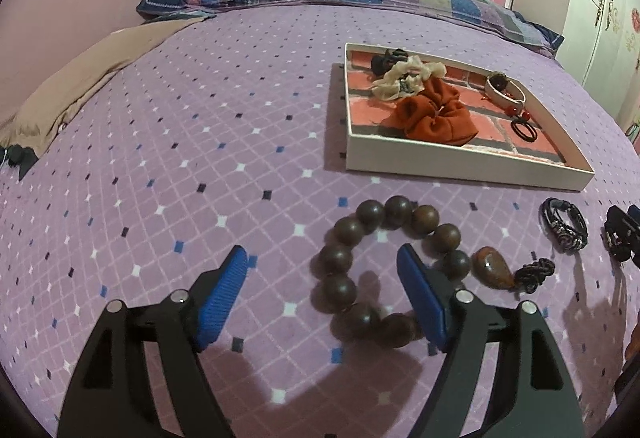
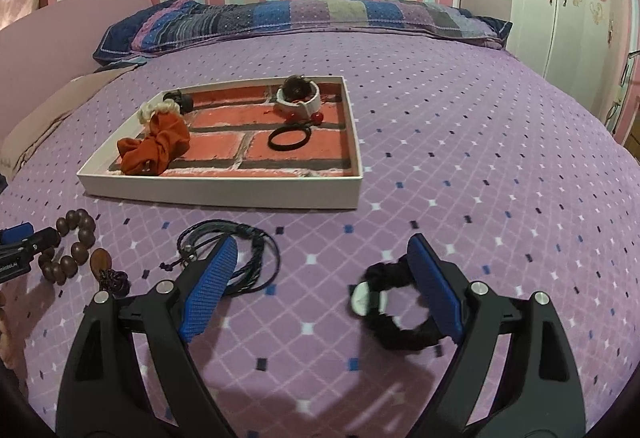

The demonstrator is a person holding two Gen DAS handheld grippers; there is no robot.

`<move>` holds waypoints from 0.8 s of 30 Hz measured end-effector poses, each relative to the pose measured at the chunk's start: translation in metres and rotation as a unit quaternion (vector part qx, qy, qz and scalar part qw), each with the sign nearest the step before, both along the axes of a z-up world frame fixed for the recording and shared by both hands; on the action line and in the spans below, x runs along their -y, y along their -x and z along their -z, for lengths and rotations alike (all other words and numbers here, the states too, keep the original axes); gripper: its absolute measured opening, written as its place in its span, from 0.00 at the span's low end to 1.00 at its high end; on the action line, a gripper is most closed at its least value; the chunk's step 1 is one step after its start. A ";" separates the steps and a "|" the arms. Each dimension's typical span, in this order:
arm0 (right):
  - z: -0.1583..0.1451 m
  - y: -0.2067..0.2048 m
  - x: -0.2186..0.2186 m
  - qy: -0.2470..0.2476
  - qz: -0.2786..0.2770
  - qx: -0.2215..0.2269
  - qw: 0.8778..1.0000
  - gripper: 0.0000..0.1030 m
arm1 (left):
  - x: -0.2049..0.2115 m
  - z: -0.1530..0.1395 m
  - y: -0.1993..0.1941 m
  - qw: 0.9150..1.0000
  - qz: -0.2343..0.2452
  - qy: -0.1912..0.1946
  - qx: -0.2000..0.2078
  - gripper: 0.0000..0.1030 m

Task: Organize jewelry
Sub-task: 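Grasp the wooden bead bracelet with the left tool while the right tool grasps the black cord bracelet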

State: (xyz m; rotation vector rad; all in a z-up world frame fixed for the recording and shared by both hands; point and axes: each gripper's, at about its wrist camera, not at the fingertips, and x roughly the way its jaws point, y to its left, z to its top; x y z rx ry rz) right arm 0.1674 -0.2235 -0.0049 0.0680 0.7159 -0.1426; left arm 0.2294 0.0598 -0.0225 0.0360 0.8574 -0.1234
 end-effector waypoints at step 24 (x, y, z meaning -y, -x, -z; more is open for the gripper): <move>0.019 -0.024 -0.025 0.020 0.018 -0.034 0.999 0.79 | -0.001 0.008 -0.006 1.000 0.005 0.020 0.001 0.74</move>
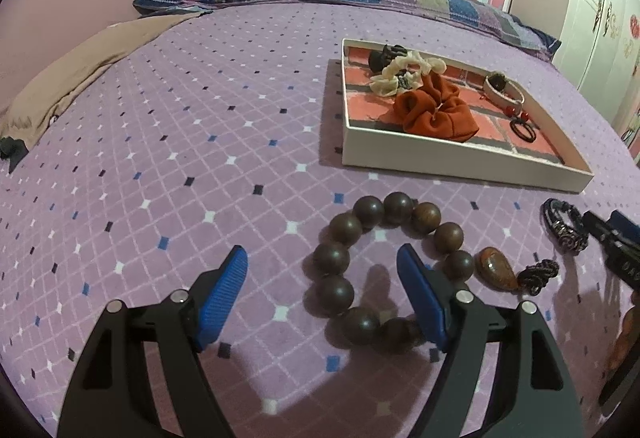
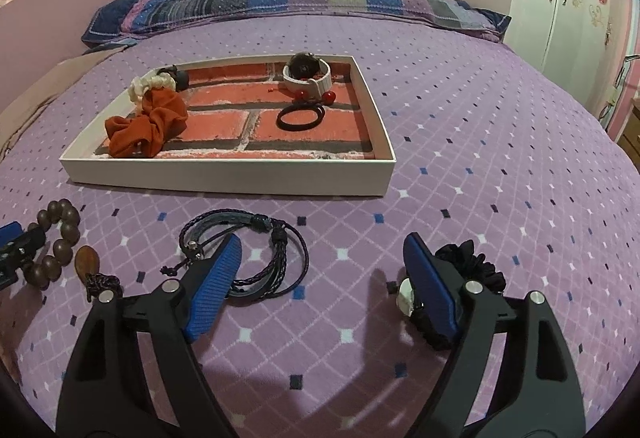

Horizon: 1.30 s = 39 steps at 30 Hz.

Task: Organize jewelry
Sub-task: 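Grasp the wooden bead bracelet with the left tool while the right tool grasps the black cord bracelet, then lift both bracelets and carry them over the white tray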

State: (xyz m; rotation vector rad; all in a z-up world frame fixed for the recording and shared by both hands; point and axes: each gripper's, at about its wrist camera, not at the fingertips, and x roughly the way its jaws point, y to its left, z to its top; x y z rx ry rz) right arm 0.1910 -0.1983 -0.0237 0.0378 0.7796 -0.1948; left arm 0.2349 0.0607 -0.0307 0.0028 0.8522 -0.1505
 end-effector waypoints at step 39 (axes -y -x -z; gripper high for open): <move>0.019 -0.018 -0.013 -0.015 -0.005 -0.041 0.999 0.40 | 0.013 0.008 -0.012 0.998 0.061 -0.018 -0.005 0.29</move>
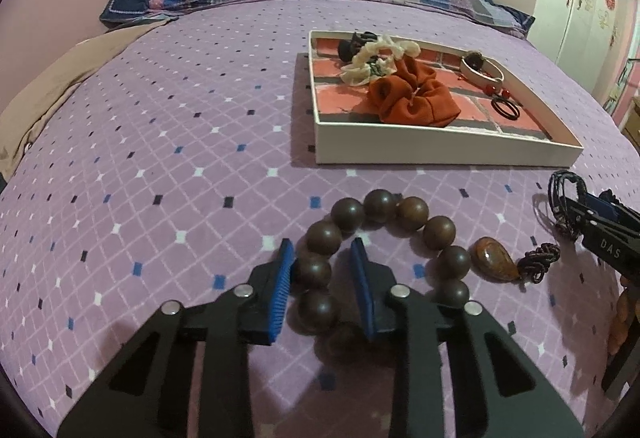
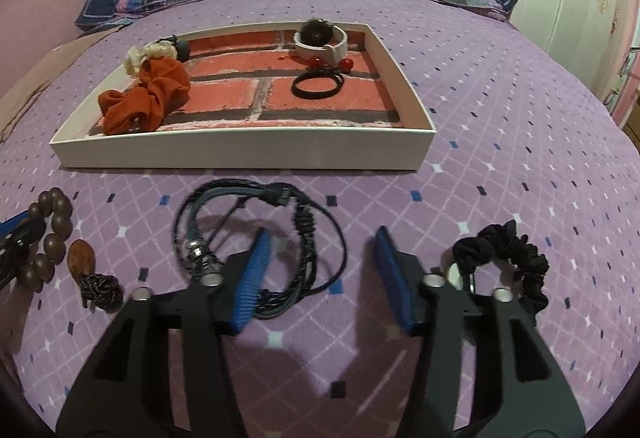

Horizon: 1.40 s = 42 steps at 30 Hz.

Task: Organize jewelry
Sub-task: 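Lift both bracelets and carry them over the white tray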

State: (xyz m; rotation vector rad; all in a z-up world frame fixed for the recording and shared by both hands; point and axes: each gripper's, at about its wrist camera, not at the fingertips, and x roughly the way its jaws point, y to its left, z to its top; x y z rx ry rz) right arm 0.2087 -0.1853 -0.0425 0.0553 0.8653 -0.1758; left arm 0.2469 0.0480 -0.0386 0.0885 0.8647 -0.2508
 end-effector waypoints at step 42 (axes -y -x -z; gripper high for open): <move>-0.051 0.027 0.021 -0.039 -0.053 0.068 0.996 0.09 | 0.036 -0.080 0.041 0.996 0.029 0.029 0.076 0.19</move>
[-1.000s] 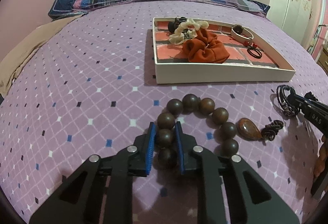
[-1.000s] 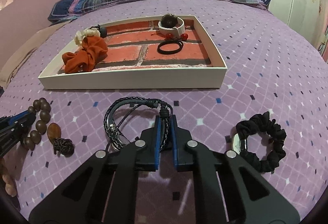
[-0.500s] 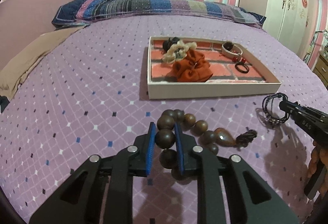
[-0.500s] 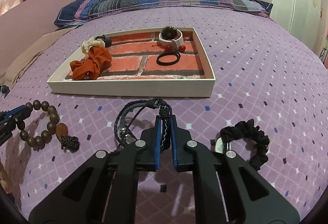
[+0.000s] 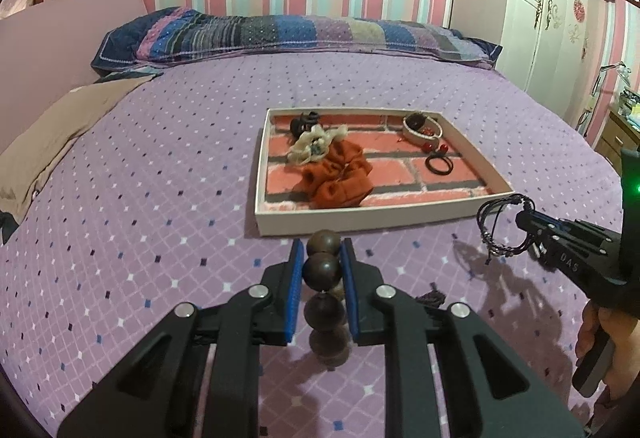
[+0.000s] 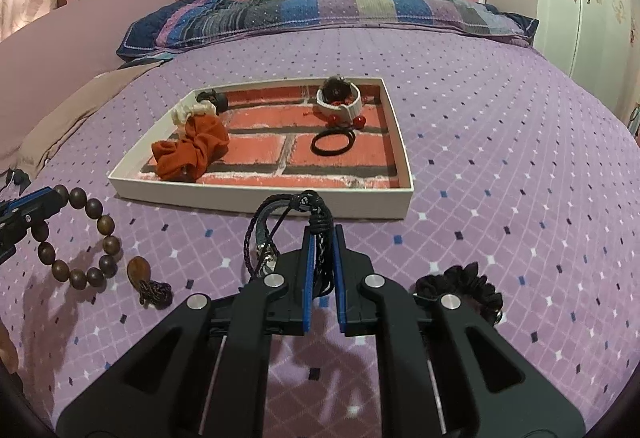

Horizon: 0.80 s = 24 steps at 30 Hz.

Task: Organize jewelry
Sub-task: 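Lift both bracelets and carry them over the white tray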

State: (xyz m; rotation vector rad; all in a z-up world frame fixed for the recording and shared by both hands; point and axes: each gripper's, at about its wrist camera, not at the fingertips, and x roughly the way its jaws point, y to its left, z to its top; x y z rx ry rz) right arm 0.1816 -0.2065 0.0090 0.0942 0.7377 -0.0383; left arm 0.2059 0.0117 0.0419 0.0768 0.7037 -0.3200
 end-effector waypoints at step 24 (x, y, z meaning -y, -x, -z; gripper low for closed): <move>-0.030 -0.089 0.020 -0.011 0.005 -0.001 1.000 0.09 | 0.041 -0.054 -0.086 1.000 0.015 0.007 0.014 0.19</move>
